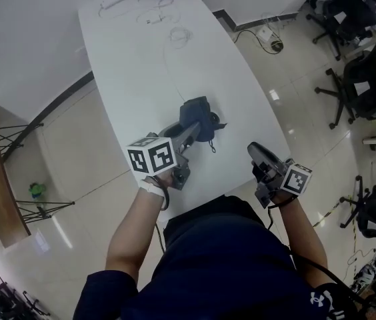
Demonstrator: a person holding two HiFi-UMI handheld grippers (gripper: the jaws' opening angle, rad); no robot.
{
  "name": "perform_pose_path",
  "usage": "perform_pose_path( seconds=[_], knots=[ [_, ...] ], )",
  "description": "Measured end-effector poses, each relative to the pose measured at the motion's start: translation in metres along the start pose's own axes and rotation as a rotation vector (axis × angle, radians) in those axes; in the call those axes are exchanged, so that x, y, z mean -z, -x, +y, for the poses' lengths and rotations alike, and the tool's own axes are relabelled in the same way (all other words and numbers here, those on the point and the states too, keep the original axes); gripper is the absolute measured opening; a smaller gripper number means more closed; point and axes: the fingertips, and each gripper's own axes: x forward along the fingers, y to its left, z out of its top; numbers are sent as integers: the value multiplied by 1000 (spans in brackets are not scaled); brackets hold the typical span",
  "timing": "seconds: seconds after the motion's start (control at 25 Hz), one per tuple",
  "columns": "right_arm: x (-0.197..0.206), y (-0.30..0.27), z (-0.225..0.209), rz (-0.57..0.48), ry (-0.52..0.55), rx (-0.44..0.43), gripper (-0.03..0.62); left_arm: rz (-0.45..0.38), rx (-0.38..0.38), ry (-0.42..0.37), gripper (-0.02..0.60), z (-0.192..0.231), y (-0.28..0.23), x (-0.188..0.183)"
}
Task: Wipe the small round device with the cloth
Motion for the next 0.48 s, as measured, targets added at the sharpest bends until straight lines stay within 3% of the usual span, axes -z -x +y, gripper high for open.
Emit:
perform_pose_path(
  seconds=[0.08,0.2,0.36,0.48],
  knots=[
    [3,-1,-2,10,-3,2,115,-9,10,26,121,-11,-15,13],
    [5,-4,0,22,-1,-5,115,-13,-64,42,120,1,-29,30],
    [4,-3,-2,21,2,1,115,-82,-164,139,120,39,-16,34],
    [6,0,-8,18,-16,12,112,-90,-182,215,121,56,-12,51]
  ],
)
